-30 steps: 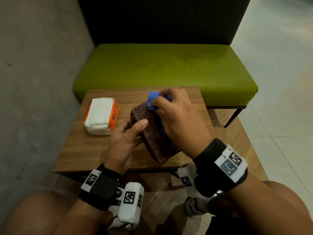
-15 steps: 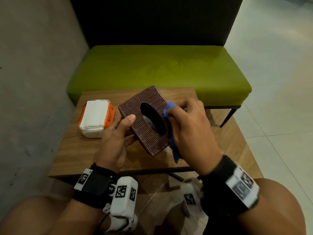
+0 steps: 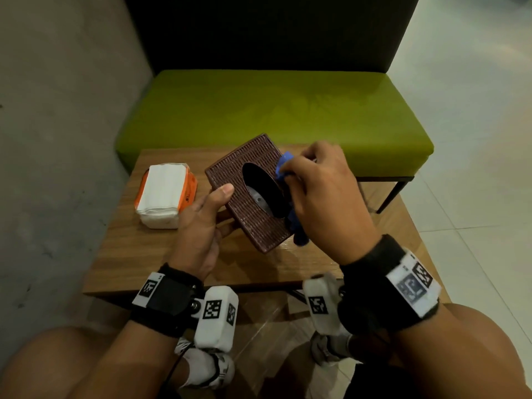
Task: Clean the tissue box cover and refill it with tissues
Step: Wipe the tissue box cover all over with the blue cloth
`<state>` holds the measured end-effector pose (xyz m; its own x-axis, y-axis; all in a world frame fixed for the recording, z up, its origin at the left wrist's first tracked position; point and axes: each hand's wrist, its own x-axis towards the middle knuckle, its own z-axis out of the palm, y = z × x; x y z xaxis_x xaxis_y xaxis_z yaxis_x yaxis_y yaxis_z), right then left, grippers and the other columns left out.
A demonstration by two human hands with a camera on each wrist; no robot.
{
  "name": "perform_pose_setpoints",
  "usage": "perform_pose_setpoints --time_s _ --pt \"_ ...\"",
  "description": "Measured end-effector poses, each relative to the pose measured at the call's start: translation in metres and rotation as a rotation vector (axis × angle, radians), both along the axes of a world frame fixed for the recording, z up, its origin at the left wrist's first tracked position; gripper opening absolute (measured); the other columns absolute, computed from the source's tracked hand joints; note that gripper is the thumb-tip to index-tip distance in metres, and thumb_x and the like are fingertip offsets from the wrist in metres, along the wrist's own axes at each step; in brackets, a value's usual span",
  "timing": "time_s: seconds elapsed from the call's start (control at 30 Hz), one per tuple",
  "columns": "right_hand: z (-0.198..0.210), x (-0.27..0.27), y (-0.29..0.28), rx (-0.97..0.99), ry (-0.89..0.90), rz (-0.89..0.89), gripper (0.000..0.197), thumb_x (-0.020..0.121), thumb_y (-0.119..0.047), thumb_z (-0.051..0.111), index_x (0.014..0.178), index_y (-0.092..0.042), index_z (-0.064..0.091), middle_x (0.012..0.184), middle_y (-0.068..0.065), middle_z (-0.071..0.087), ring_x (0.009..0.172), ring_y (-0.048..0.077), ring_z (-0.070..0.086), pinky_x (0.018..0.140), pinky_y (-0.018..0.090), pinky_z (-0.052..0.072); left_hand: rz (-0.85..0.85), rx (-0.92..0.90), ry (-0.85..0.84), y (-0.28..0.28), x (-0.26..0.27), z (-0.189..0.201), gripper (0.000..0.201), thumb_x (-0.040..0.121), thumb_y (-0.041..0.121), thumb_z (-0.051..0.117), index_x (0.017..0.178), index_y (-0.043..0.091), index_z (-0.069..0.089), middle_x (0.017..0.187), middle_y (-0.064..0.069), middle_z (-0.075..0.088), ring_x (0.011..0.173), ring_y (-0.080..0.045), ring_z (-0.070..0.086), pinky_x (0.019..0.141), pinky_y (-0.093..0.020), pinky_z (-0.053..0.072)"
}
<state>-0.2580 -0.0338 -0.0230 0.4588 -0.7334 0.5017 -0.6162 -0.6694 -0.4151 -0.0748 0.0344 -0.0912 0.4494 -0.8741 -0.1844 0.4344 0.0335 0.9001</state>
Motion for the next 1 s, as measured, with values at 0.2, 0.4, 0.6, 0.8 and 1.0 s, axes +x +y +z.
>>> perform_pose_setpoints --time_s 0.2,0.4,0.6,0.8,1.0 --pt "0.013 0.036 -0.028 -0.072 -0.079 -0.051 0.019 0.103 -0.017 0.06 0.104 -0.007 0.076 0.098 0.004 0.046 0.097 0.019 0.041 0.072 0.029 0.031 -0.004 0.023 -0.02 -0.002 -0.009 0.005 0.022 0.089 0.033 0.076 0.105 0.019 0.078 0.098 0.001 0.082 0.089 -0.013 0.078 0.081 -0.037 0.064" --pt "0.008 0.014 -0.023 -0.078 0.031 -0.029 0.021 0.104 -0.022 0.057 0.107 -0.008 0.074 0.102 0.01 0.051 0.098 0.024 0.046 0.07 0.034 0.038 0.026 0.043 -0.034 -0.01 0.001 0.015 0.018 0.096 0.034 0.076 0.105 0.019 0.077 0.097 0.001 0.082 0.095 -0.017 0.077 0.094 -0.048 0.061" --pt "0.026 0.039 -0.033 -0.124 -0.026 -0.078 0.024 0.101 -0.02 0.053 0.103 -0.007 0.072 0.109 0.012 0.056 0.103 0.025 0.05 0.074 0.028 0.036 0.017 0.044 -0.022 -0.019 -0.01 0.023 0.019 0.103 0.034 0.068 0.109 0.018 0.076 0.098 -0.001 0.081 0.093 -0.018 0.078 0.096 -0.048 0.06" --pt "0.006 0.009 -0.017 -0.089 -0.028 -0.027 0.018 0.1 -0.015 0.06 0.106 -0.007 0.074 0.108 0.015 0.055 0.102 0.029 0.054 0.074 0.034 0.045 0.045 0.044 -0.044 -0.023 0.007 0.025 0.035 0.095 0.038 0.076 0.121 0.014 0.075 0.114 -0.009 0.081 0.108 -0.027 0.079 0.101 -0.054 0.062" --pt "0.006 0.022 -0.02 -0.121 -0.1 -0.103 0.018 0.101 -0.015 0.057 0.102 -0.004 0.072 0.108 0.017 0.056 0.102 0.031 0.053 0.072 0.042 0.05 0.035 0.043 -0.047 -0.018 -0.003 0.02 0.029 0.098 0.039 0.073 0.117 0.018 0.075 0.111 -0.007 0.082 0.103 -0.023 0.079 0.101 -0.052 0.062"
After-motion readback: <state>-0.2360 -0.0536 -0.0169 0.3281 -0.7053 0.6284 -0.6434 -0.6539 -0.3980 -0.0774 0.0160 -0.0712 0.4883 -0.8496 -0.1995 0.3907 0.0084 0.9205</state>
